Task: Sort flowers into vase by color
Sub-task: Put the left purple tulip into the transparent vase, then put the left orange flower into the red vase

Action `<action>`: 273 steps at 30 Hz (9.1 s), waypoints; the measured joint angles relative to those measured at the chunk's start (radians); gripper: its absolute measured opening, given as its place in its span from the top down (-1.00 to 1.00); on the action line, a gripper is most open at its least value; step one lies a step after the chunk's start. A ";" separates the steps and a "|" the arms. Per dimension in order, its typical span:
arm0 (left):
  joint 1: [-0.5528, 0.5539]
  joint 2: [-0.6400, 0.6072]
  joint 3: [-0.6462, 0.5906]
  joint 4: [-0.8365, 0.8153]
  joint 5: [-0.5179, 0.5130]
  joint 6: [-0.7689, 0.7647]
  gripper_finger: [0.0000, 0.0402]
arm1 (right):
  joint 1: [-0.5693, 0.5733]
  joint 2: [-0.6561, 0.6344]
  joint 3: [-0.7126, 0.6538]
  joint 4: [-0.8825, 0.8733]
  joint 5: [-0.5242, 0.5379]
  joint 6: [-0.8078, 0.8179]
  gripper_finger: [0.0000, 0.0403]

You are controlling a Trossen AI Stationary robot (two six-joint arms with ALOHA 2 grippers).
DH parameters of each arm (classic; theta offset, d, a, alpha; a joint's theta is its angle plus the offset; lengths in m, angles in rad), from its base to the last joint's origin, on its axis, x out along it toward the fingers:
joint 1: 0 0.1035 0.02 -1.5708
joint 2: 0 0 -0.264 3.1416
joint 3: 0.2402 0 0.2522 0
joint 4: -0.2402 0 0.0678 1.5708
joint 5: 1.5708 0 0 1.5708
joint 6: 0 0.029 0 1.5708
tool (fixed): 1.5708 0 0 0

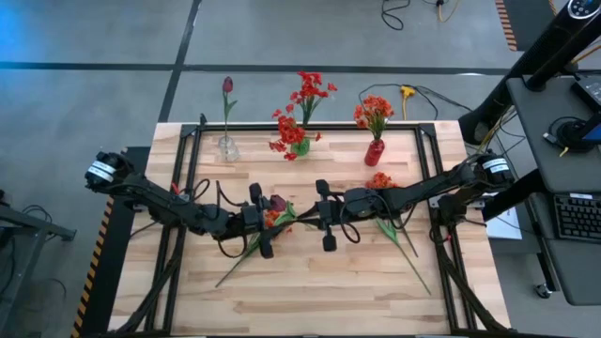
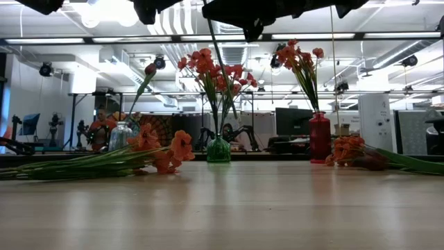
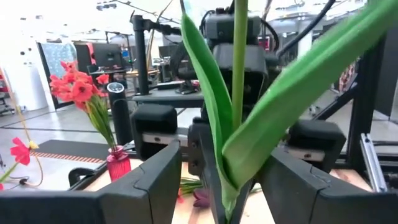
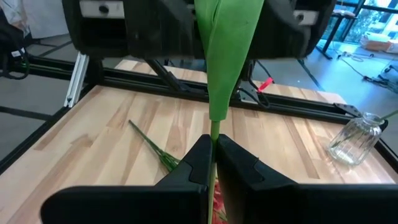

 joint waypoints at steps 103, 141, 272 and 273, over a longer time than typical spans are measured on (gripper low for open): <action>0.928 -0.724 0.124 -1.070 0.087 -0.040 0.96 | -0.044 -0.098 0.180 -0.408 0.056 0.090 -0.26; 1.076 -0.618 0.097 -1.035 0.183 -0.080 0.96 | -0.044 -0.096 0.167 -0.407 0.055 0.091 -0.29; -0.130 -0.220 0.135 -1.610 0.343 -1.335 0.12 | -0.047 -0.204 0.185 -1.637 -0.103 0.815 -0.29; -0.131 -0.194 0.135 -1.610 0.348 -1.358 0.11 | -0.047 -0.209 0.185 -1.638 -0.103 0.814 -0.29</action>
